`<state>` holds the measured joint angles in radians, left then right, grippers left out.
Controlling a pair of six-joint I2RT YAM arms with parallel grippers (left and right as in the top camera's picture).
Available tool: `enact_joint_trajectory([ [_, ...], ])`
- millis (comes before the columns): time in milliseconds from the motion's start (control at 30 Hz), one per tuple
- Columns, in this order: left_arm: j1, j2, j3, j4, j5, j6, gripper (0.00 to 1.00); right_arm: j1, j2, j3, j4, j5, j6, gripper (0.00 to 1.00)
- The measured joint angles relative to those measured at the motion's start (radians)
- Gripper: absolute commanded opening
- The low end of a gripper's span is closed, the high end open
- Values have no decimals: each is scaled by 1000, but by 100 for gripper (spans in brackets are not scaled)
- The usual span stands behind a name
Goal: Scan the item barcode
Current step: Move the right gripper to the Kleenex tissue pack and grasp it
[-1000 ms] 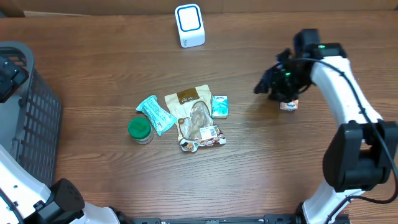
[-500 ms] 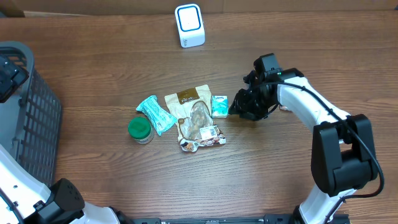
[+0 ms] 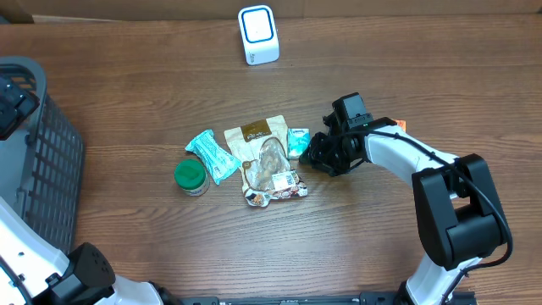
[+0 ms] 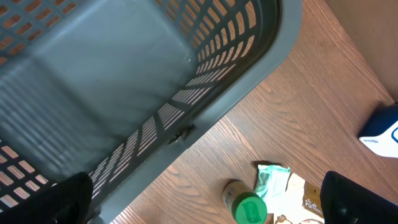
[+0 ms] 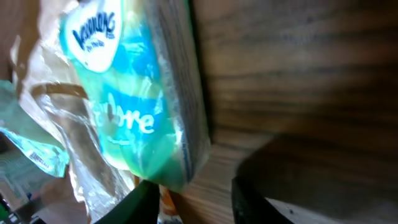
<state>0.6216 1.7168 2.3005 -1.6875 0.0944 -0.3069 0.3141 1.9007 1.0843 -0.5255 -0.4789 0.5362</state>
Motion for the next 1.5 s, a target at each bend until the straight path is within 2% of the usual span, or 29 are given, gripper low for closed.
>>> enact_joint_trajectory([
  [233, 0, 0, 0, 0, 0, 0, 100, -8, 0, -1, 87, 0, 45, 28],
  [433, 0, 0, 0, 0, 0, 0, 100, -58, 0, -1, 89, 0, 54, 27],
  [533, 0, 0, 0, 0, 0, 0, 100, -76, 0, -1, 89, 0, 48, 29],
  [767, 0, 0, 0, 0, 0, 0, 100, -79, 0, 3, 92, -14, 9, 44],
  [1033, 0, 0, 0, 0, 0, 0, 99, -79, 0, 16, 154, -12, -2, 49],
  [1400, 0, 0, 0, 0, 0, 0, 100, -79, 6, 17, 195, -13, -5, 47],
  [1500, 0, 0, 0, 0, 0, 0, 100, -79, 38, 17, 212, -13, -8, 37],
])
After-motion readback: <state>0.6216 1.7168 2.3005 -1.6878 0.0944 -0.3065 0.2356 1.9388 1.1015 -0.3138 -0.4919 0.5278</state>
